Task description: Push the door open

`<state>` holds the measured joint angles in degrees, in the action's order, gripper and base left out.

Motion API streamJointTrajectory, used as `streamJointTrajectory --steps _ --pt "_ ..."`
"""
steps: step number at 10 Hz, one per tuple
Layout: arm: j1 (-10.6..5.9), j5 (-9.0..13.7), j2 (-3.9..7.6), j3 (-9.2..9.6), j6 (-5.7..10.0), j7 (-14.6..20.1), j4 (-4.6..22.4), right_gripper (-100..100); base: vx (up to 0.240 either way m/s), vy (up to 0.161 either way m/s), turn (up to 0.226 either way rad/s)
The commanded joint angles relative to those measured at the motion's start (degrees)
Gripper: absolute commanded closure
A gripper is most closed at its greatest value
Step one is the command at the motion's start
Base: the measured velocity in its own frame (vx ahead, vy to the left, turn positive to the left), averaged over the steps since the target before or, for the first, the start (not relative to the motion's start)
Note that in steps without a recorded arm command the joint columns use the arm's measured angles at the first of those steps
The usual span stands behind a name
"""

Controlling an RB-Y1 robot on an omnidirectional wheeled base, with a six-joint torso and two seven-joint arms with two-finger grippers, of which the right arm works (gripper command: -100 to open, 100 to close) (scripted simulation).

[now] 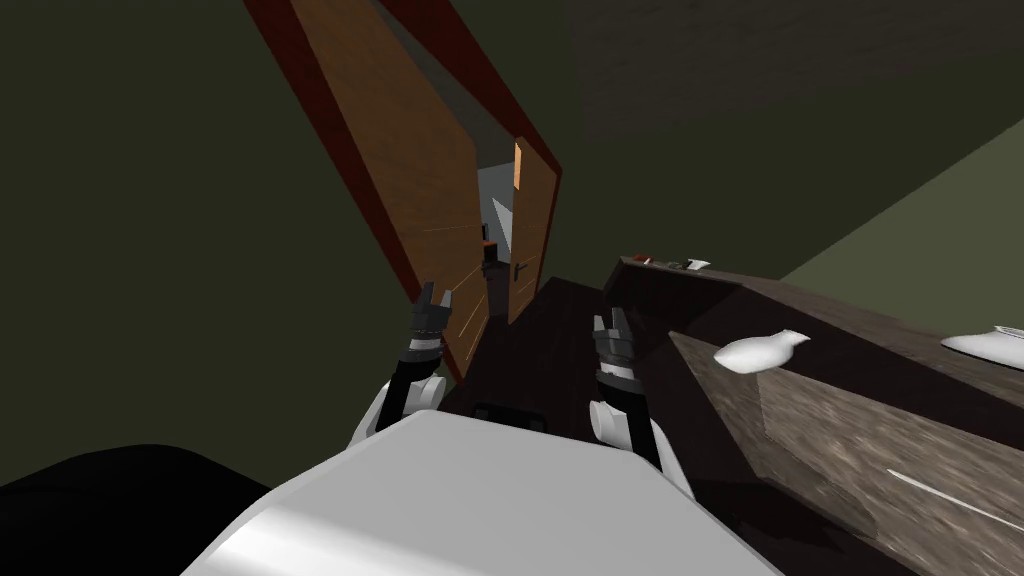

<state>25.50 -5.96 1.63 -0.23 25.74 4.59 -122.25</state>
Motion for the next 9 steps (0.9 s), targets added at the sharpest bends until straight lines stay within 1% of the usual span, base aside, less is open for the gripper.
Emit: streamJointTrajectory --steps 1,4,5,7,8,9 --pt "-1.08 -0.15 0.52 0.50 0.17 0.46 1.92 -100 0.136 -0.055 0.081" --pt "-3.65 -0.47 1.48 1.45 0.29 1.38 5.85 -100 0.146 -0.066 0.086" --pt "-4.14 -0.53 1.63 1.63 0.31 1.55 6.60 -100 0.131 -0.064 0.067" --pt "-6.10 -0.77 2.25 2.36 0.40 2.25 9.60 -100 0.120 -0.059 0.085" --pt "-6.66 -0.83 2.38 2.56 0.43 2.45 10.46 -100 0.147 -0.066 0.068" --pt "-7.80 -0.97 2.64 2.98 0.48 2.86 12.20 -100 0.157 -0.092 0.085"
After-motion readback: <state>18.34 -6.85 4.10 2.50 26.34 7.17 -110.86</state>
